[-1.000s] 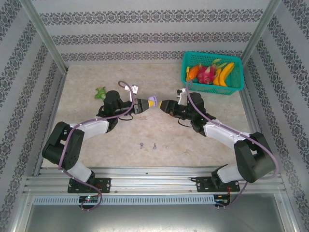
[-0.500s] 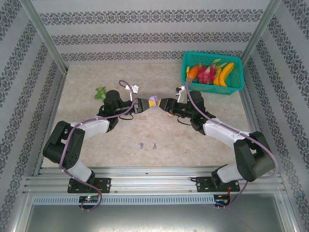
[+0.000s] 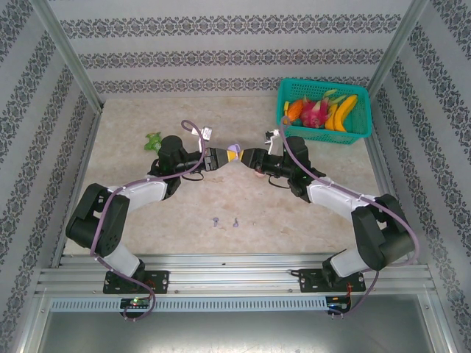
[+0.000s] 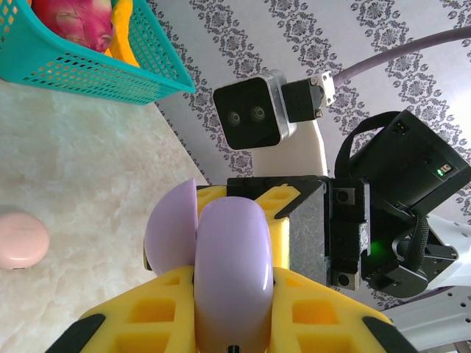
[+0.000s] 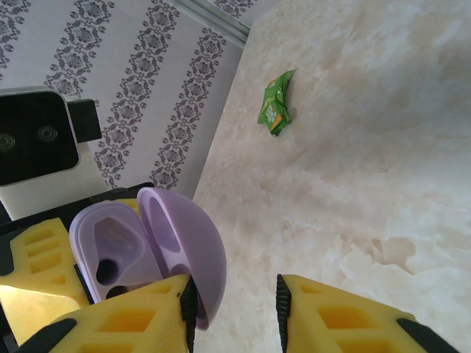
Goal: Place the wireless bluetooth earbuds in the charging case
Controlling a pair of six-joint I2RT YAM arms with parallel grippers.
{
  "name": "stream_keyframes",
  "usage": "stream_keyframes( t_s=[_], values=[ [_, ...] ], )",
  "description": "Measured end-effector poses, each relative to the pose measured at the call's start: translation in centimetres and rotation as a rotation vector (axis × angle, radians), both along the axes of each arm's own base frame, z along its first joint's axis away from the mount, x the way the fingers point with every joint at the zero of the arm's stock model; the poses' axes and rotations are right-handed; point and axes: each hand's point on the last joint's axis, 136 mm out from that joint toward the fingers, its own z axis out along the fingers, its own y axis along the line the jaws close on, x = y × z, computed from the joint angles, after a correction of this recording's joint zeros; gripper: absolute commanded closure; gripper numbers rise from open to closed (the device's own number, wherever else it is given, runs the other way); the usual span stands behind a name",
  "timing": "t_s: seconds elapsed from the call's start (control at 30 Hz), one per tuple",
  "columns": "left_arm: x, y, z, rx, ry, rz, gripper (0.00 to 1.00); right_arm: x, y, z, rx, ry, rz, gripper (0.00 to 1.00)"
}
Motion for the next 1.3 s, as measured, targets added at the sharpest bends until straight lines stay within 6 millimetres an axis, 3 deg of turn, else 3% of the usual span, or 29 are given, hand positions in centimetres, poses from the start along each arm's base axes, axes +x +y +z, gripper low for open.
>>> stream_keyframes(
  t_s=[0.3, 0.57, 0.8, 1.07, 1.3],
  values=[
    [0.1, -0.1, 0.0, 0.000, 0.000, 0.001, 1.00, 0.5, 0.1, 0.2, 0.004, -0.007, -0.003, 0.72],
    [0.4, -0.1, -0.2, 0.004, 0.004, 0.016, 0.99, 0.8, 0.3, 0.4, 0.010, -0.005, 0.006, 0.89],
    [0.6, -0.1, -0.4, 0.013, 0.008, 0.025, 0.68, 0.8, 0.3, 0.2, 0.006, 0.004, 0.007, 0.98],
    [0.1, -0.7, -1.2, 0.037, 0.026, 0.014, 0.47, 0.9, 0.2, 0.0, -0.007, 0.017, -0.003, 1.00],
    [0.1, 0.0, -1.7, 0.101, 0.050, 0.057, 0.31, 1.3, -0.3, -0.3, -0.048, 0.011, -0.008, 1.00]
  ],
)
